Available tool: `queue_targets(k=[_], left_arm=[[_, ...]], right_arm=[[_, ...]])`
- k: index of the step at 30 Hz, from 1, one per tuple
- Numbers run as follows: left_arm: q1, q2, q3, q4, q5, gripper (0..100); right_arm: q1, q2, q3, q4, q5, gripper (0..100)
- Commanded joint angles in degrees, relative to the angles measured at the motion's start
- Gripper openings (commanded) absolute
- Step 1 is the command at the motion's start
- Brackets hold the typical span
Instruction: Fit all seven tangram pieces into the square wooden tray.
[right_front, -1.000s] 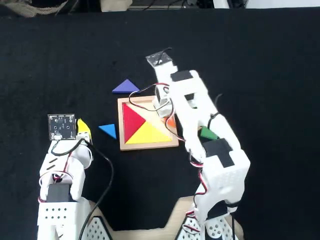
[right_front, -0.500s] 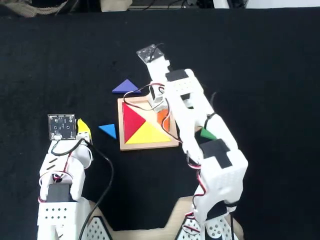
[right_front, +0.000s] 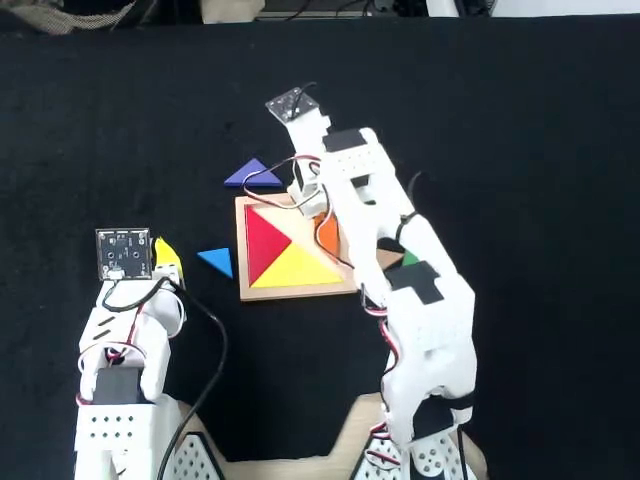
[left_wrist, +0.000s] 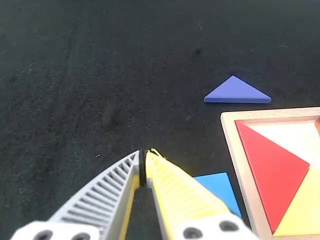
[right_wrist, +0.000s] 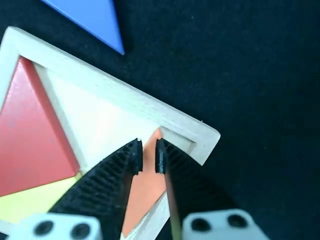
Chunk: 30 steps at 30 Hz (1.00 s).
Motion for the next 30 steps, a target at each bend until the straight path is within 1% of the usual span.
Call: queue_targets(k=[1,8,19,30], left_arm=[[0.7,-0.4,-0.4,-0.9,-0.4,3],[0.7,-0.4,-0.4,-0.9,-0.4,3],[0.7,-0.4,-0.4,-1.2,-0.4,3],[0.7,-0.4,-0.4,-1.1,-0.4,3]], right_arm=[[1.0,0.0,-4.3,0.9,0.4,6.4],[1.0,2.9,-4.0,1.2,0.5,6.4],[-0.1,0.6,-4.1,11.0,0.6,6.4],[-2.5,-1.4,-4.5,11.3,0.6,6.8]])
